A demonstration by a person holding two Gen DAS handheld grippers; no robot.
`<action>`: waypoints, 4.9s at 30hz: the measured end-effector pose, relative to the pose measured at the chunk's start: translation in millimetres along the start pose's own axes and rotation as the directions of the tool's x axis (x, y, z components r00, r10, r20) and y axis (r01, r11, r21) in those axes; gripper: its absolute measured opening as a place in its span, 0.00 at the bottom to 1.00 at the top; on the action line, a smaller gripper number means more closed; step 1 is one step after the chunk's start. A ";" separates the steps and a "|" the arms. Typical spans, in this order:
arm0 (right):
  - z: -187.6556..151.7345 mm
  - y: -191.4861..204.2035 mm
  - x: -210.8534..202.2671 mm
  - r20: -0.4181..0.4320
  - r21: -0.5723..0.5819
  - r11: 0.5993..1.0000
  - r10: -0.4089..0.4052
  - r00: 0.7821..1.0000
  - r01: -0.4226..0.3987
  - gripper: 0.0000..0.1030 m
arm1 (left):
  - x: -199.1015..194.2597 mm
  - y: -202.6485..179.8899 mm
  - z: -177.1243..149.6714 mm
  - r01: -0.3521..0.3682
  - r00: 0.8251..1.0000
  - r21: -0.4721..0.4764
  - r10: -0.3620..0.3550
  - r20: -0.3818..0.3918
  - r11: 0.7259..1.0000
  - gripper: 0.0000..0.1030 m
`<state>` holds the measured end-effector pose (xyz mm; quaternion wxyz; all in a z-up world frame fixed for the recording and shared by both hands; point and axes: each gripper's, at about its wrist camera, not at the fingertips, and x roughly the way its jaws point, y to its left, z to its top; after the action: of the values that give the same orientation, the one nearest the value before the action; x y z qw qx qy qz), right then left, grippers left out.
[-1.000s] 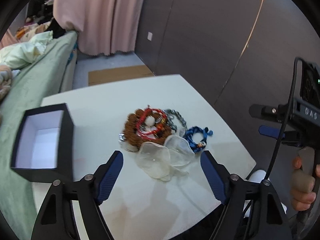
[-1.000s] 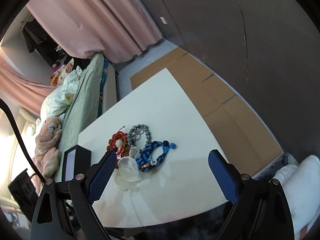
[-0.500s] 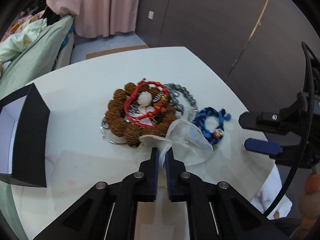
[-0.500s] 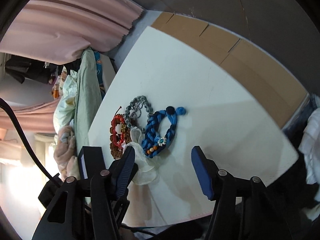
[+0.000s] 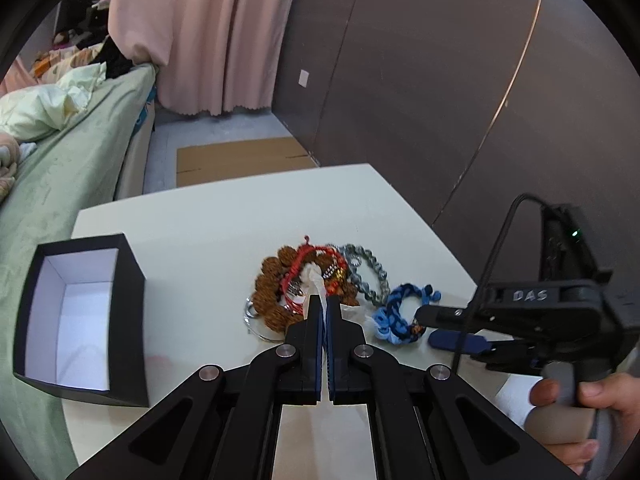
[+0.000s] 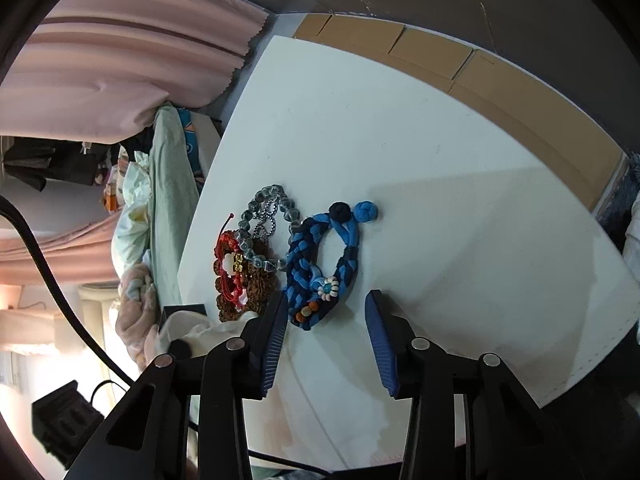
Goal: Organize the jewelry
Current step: 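Grasp the white organza pouch with the left gripper while the right gripper grasps the blue braided bracelet, then carry the pouch and blue bracelet into the black box while both grippers open, then move the left gripper to the brown bead bracelet and close on it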
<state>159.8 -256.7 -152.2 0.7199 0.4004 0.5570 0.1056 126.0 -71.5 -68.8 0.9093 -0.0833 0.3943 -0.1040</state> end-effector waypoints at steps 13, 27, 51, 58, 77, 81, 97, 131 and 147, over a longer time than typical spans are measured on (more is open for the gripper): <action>-0.5 -5.9 8.5 0.042 0.047 0.998 0.029 0.999 -0.031 0.11 | -25.0 19.9 9.7 -0.007 0.998 -0.040 0.010 0.066 0.999 0.01; -20.6 31.4 -18.6 0.131 -0.112 0.988 0.122 0.984 -0.107 0.11 | -69.2 42.6 11.3 -0.025 0.986 -0.092 0.040 0.159 0.995 0.01; -65.7 120.5 -23.4 0.141 -0.445 0.867 0.313 0.939 -0.223 0.11 | -94.3 105.9 19.9 -0.085 0.972 -0.198 0.125 0.200 0.976 0.01; -72.5 143.8 -7.0 0.099 -0.496 0.827 0.355 0.930 -0.263 0.11 | -76.4 127.4 23.5 -0.097 0.978 -0.273 0.142 0.149 0.957 0.01; -93.7 184.8 58.2 -0.055 -0.512 0.779 0.392 0.918 -0.363 0.11 | -95.5 186.8 21.9 -0.041 0.986 -0.472 0.113 0.125 0.881 0.85; -99.1 189.1 65.5 -0.078 -0.516 0.768 0.400 0.913 -0.380 0.11 | -107.4 193.0 20.9 -0.050 0.981 -0.485 0.135 0.142 0.873 0.85; -96.1 181.2 63.0 -0.072 -0.510 0.817 0.269 0.960 -0.267 0.65 | -124.0 180.8 17.7 -0.104 0.957 -0.480 0.220 0.190 0.871 0.85; -61.0 89.0 -82.2 0.228 -0.424 0.902 0.194 0.954 -0.082 1.00 | -104.2 65.1 -6.6 -0.071 0.968 -0.260 0.130 0.217 0.963 1.00; -29.3 52.7 -101.8 0.282 -0.310 0.950 0.121 0.952 -0.028 0.93 | -67.3 45.6 -6.0 -0.063 0.990 -0.182 0.085 0.113 0.981 0.93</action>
<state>112.9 -269.5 -44.4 0.8437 0.3178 0.4038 0.1556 82.3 -10.8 -36.4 0.9235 -0.1555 0.3494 -0.0293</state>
